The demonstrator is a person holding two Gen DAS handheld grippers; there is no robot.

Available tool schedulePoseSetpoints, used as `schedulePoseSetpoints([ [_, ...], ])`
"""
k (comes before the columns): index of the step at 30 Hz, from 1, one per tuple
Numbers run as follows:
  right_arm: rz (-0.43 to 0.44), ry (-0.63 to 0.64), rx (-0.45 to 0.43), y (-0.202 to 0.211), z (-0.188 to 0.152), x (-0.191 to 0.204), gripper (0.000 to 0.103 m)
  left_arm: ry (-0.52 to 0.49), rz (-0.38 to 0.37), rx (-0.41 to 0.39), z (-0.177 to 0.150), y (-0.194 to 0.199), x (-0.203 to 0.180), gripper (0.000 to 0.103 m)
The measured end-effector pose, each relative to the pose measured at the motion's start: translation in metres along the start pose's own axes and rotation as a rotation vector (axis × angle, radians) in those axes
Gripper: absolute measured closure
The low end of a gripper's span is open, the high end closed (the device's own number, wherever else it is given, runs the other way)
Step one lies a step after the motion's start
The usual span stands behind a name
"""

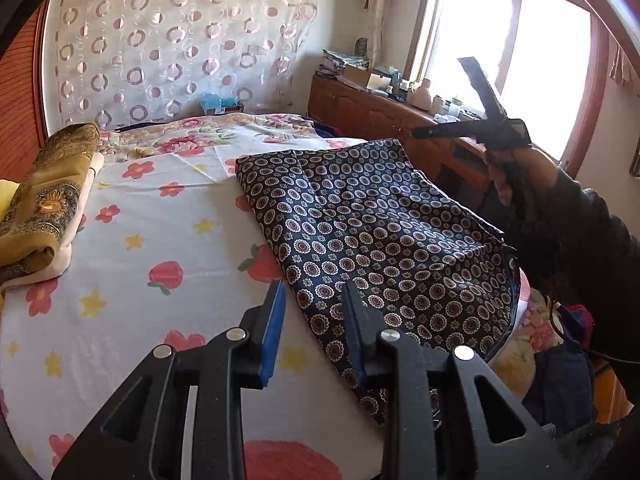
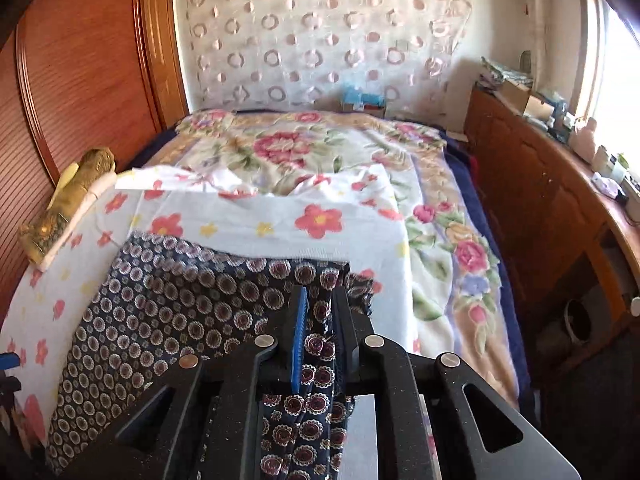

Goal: Fold small clothes
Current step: 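Fold the robe end over the stack with the right gripper and release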

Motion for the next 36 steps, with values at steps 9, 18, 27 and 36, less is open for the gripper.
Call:
schedulePoseSetpoints([
  [9,-0.018,0.049,0.177,-0.045,-0.046,-0.001,0.089,-0.008,0.003,0.038,-0.007,-0.015,-0.002,0.073],
  [18,-0.003,0.127,0.229,-0.060,-0.061,0.003,0.092,-0.006,-0.013,0.056,-0.012,-0.017,-0.007,0.073],
  [27,-0.074,0.159,0.142,-0.038,-0.053,-0.007,0.101,-0.024,-0.019,0.061,-0.014,-0.017,-0.012,0.073],
  [36,-0.079,0.105,0.098,-0.022,-0.061,-0.009,0.096,-0.040,-0.026,0.068,-0.018,-0.019,-0.016,0.073],
])
Point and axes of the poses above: each gripper's, at about its wrist camera, not at the fingertips, and y roughly against the way its jaws point, x to its left, z to its top, the point moved 9 cm from there along -y, roughly the way its jaws point, and after that the axes turned 4 degrees about z, right-handed, at the moved point
